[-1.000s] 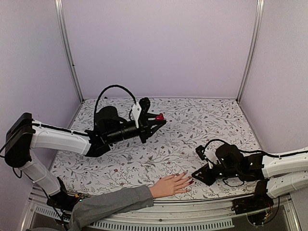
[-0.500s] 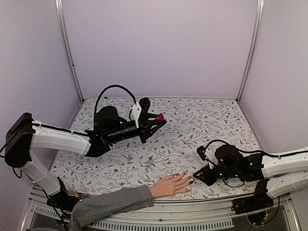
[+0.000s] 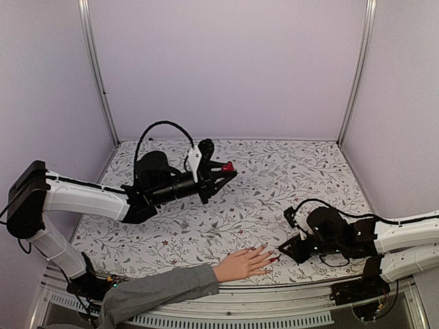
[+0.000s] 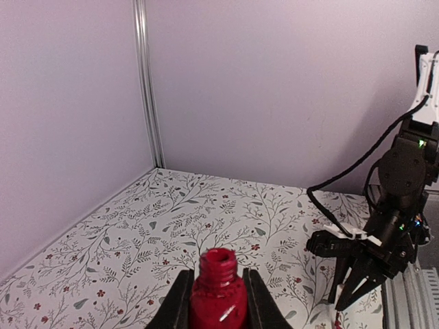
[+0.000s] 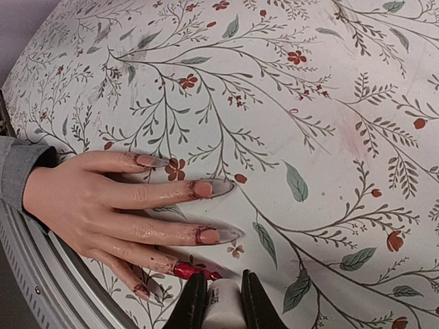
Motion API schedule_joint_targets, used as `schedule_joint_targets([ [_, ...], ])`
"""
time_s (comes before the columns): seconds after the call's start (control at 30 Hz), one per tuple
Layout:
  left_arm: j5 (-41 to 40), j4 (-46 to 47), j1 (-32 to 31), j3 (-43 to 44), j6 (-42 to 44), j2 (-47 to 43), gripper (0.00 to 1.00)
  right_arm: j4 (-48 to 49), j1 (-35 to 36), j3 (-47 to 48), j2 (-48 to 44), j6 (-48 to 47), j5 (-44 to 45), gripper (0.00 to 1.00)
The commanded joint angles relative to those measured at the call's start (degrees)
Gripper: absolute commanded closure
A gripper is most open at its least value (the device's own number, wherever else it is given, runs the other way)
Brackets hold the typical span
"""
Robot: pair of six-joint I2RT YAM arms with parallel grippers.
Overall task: Paint the nails
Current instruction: Paint the nail polish on the nail.
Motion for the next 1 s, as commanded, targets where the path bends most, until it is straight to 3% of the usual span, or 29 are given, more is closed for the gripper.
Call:
schedule_joint_targets([
  [0.0, 0.0, 1.8, 1.0, 0.3, -0.2, -0.3, 1.00, -0.3, 0.5, -0.3, -2.3, 0.6, 1.5, 1.00],
  [0.3, 0.0, 1.9, 1.0, 0.1, -0.2, -0.3, 1.00, 2.1, 0.4, -0.7, -5.2, -1.7, -1.1, 1.00],
  [0.97, -0.2, 1.9, 1.0, -0.4, -0.3, -0.7, 1.00, 5.4, 0.5, -0.3, 0.7, -2.9, -6.2, 1.00],
])
